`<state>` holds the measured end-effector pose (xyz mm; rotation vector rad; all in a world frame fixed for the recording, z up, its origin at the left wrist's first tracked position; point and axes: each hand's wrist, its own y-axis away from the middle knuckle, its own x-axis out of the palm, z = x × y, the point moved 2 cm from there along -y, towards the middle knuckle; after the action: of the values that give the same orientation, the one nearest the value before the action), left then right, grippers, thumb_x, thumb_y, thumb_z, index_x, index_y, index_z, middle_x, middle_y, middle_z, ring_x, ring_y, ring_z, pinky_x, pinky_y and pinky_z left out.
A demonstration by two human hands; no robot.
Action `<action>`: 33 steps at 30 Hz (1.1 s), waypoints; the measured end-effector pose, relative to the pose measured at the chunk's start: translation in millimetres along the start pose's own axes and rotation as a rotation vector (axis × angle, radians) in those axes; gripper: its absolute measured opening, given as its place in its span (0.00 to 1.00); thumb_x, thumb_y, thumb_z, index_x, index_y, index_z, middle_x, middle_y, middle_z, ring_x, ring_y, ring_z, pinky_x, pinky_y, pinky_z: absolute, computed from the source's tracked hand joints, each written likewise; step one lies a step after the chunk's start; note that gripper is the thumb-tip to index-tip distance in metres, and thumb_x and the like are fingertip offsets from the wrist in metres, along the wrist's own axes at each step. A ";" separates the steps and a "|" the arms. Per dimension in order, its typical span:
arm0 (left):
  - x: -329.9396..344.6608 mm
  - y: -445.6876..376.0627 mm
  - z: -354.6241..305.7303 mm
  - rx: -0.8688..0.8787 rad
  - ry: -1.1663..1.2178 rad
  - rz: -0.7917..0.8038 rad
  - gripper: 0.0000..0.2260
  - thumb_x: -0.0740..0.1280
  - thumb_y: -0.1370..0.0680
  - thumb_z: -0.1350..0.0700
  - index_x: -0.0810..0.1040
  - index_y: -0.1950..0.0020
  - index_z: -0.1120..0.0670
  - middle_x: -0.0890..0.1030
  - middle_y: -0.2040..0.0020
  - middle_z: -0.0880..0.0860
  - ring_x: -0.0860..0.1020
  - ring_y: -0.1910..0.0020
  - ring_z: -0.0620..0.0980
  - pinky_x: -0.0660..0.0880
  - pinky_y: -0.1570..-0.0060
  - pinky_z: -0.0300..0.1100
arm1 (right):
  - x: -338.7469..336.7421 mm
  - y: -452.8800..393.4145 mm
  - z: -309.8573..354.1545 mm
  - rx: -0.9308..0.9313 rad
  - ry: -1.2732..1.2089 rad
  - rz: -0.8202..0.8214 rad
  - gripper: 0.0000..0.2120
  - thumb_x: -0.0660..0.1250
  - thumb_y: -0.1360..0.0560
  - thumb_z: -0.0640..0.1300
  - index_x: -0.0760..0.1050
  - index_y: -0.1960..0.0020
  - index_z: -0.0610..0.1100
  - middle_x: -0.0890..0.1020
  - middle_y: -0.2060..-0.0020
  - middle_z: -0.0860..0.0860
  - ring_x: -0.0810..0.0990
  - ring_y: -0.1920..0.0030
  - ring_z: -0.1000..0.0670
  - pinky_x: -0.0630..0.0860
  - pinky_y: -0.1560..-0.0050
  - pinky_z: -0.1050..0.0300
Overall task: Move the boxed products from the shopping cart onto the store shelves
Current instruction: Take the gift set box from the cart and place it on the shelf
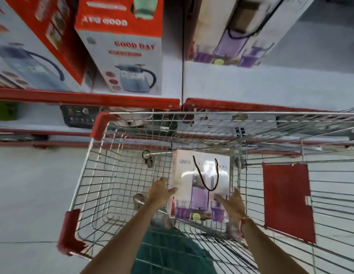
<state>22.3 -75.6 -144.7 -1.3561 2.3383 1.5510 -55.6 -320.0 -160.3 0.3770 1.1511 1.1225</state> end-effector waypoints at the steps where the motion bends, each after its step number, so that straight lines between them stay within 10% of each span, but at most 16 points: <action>1: 10.0 -5.6 2.1 -0.012 0.007 0.032 0.27 0.68 0.26 0.46 0.68 0.31 0.58 0.74 0.33 0.58 0.76 0.40 0.53 0.71 0.51 0.38 | -0.9 -7.2 -1.3 0.004 -0.025 0.025 0.31 0.75 0.30 0.43 0.67 0.32 0.36 0.81 0.49 0.46 0.83 0.58 0.48 0.80 0.63 0.67; 5: 37.6 -29.1 6.4 -0.074 0.134 0.147 0.28 0.71 0.28 0.48 0.68 0.33 0.57 0.74 0.33 0.57 0.75 0.43 0.50 0.71 0.55 0.35 | 2.1 -28.5 -0.6 0.029 -0.146 0.207 0.14 0.74 0.29 0.49 0.77 0.47 0.46 0.83 0.54 0.48 0.82 0.52 0.48 0.78 0.52 0.55; 10: 46.3 -33.0 5.2 -0.059 0.049 0.130 0.24 0.70 0.26 0.54 0.69 0.32 0.57 0.75 0.35 0.59 0.75 0.39 0.55 0.71 0.48 0.38 | -0.6 -30.0 3.2 0.063 -0.082 0.252 0.15 0.77 0.33 0.50 0.72 0.54 0.48 0.77 0.57 0.55 0.77 0.57 0.57 0.71 0.47 0.55; 15: 13.6 8.3 3.1 -0.018 -0.021 0.060 0.24 0.70 0.27 0.54 0.70 0.32 0.55 0.78 0.37 0.57 0.78 0.42 0.54 0.76 0.47 0.43 | -7.6 9.3 7.8 0.011 0.066 0.144 0.41 0.79 0.35 0.50 0.64 0.30 0.38 0.77 0.38 0.41 0.77 0.38 0.39 0.75 0.39 0.51; 21: -56.5 101.5 -19.1 0.089 -0.027 -0.014 0.26 0.71 0.28 0.51 0.70 0.32 0.53 0.79 0.37 0.55 0.80 0.45 0.50 0.76 0.41 0.47 | -39.4 100.1 34.9 -0.170 0.059 0.040 0.31 0.79 0.35 0.46 0.70 0.37 0.41 0.80 0.55 0.54 0.77 0.61 0.62 0.72 0.71 0.75; 29: -138.3 218.2 -61.2 0.276 0.099 -0.192 0.25 0.73 0.30 0.52 0.73 0.34 0.52 0.82 0.42 0.55 0.81 0.50 0.47 0.77 0.43 0.49 | -111.0 214.1 98.1 -0.486 0.091 -0.145 0.28 0.80 0.38 0.54 0.73 0.43 0.50 0.81 0.58 0.63 0.81 0.57 0.61 0.80 0.59 0.61; 33: -149.3 239.2 -72.6 0.352 0.160 -0.239 0.25 0.75 0.32 0.54 0.75 0.36 0.51 0.83 0.43 0.52 0.82 0.54 0.44 0.79 0.59 0.31 | -124.8 233.7 116.6 -0.571 0.090 -0.177 0.23 0.80 0.38 0.54 0.68 0.52 0.59 0.82 0.60 0.63 0.82 0.58 0.61 0.79 0.61 0.61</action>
<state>-14.0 -4.9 135.4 -1.6372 2.2848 0.9467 -70.2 -288.9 127.2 -0.2155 0.8708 1.2607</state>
